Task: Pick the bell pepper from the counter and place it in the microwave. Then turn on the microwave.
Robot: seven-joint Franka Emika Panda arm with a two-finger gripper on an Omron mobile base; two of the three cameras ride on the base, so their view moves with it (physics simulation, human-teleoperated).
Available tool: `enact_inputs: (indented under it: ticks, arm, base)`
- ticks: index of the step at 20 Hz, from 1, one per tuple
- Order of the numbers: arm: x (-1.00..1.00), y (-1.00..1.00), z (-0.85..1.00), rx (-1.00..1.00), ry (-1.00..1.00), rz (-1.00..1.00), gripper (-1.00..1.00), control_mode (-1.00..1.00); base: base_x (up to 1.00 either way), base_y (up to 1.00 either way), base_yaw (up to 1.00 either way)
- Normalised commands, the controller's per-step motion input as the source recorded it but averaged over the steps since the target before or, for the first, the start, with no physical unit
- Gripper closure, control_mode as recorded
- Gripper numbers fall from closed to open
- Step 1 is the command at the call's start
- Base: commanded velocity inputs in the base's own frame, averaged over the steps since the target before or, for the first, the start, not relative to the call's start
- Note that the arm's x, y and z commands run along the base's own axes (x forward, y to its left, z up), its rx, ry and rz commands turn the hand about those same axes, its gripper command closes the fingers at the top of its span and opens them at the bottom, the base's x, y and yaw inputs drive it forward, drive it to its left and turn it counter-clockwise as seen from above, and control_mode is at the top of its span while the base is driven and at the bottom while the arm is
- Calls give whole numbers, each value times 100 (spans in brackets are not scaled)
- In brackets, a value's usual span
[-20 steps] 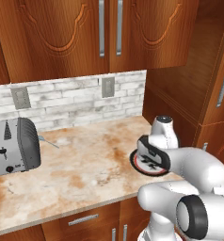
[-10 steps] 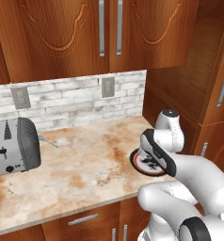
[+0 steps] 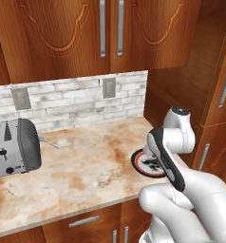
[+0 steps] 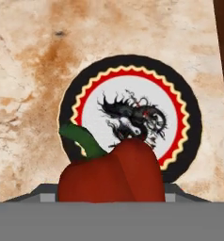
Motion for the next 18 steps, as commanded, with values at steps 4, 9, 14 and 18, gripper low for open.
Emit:
enact_inputs:
  ticks: [4, 9, 14, 18]
  arm:
    - [-33, 0, 29, 2, -5, 0, 100, -100]
    - [-32, 0, 33, 2, -8, 0, 100, -100]
    - [-27, 0, 37, 2, -8, 0, 100, -100]
    - [-24, 0, 35, 1, -8, 0, 100, -100]
  base:
    - [0, 0, 0]
    - [0, 0, 0]
    - [0, 0, 0]
    - [0, 0, 0]
